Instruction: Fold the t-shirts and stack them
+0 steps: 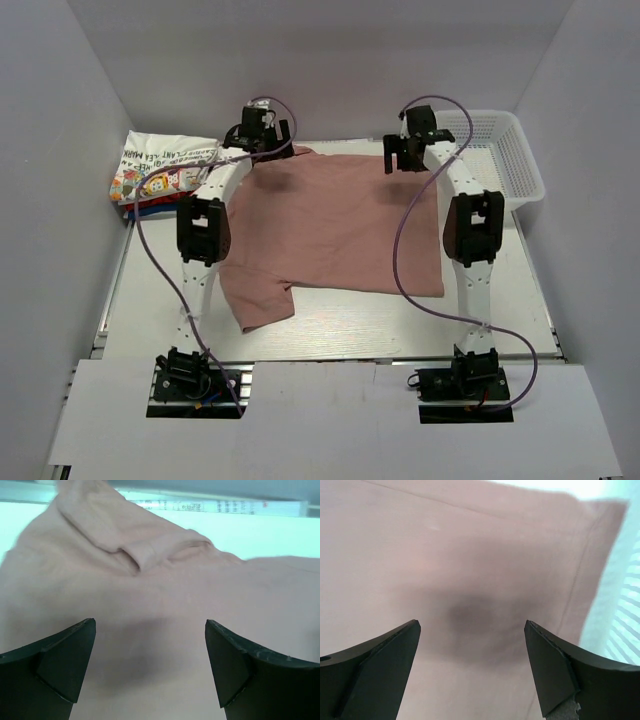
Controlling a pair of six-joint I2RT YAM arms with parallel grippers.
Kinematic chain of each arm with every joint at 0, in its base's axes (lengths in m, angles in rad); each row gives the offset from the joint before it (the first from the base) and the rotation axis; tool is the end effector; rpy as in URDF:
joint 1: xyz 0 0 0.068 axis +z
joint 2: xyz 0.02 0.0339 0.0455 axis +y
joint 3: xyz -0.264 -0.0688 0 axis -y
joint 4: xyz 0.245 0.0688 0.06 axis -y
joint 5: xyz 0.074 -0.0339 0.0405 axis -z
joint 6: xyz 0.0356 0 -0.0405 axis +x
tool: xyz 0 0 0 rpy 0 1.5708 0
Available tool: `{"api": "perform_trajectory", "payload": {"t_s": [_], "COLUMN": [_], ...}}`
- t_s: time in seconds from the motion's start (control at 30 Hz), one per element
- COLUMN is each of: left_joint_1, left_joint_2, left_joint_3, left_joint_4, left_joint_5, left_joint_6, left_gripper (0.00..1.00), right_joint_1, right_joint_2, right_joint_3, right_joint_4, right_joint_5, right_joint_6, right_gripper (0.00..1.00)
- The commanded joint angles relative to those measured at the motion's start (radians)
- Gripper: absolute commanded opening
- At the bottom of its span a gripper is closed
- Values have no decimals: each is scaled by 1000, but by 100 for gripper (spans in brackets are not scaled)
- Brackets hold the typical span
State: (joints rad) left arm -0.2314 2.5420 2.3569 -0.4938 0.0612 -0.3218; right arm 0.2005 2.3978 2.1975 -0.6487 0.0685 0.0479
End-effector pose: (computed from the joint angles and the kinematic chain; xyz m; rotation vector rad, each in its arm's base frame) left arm 0.5592 -0.1340 0.2076 -0.0695 2.2729 -0.3638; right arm 0.5284 0.1049 0.2201 -0.1531 2.4125 0.0308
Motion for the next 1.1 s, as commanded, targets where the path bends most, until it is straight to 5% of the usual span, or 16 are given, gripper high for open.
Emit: {"api": "perform_trajectory", "payload": {"t_s": [0.0,0.17,0.27,0.5,0.83,1.03,1.07], "left_joint_1": [-23,-32,-32,-32,-32,-32,-32], "left_joint_2": [-365,-802,-1081,-1445,-1565,-1472,-1455], "left_joint_3": [-161,-659,-973,-1424,-1729,-1834,-1834], "left_joint_4": [-63,-86,-107,-492,-468,-266,-266], "left_joint_5": [-70,-95,-81,-43,48,42,42], "left_joint_6": [32,-103,-233,-462,-553,-540,-540], "left_gripper": [100,100,100,100,94,76,64], "right_joint_1": [37,66,76,71,65,60,59], "right_joint_2": [-210,-476,-664,-988,-1196,-1252,-1272], "right_joint_3": [-52,-330,-647,-1008,-1282,-1368,-1375], "right_joint_4": [44,156,272,302,112,46,43], "right_joint_5": [-32,-38,-24,53,145,154,166], "right_joint_6": [-43,71,170,450,599,629,626], "right_gripper": [90,90,90,90,90,90,90]}}
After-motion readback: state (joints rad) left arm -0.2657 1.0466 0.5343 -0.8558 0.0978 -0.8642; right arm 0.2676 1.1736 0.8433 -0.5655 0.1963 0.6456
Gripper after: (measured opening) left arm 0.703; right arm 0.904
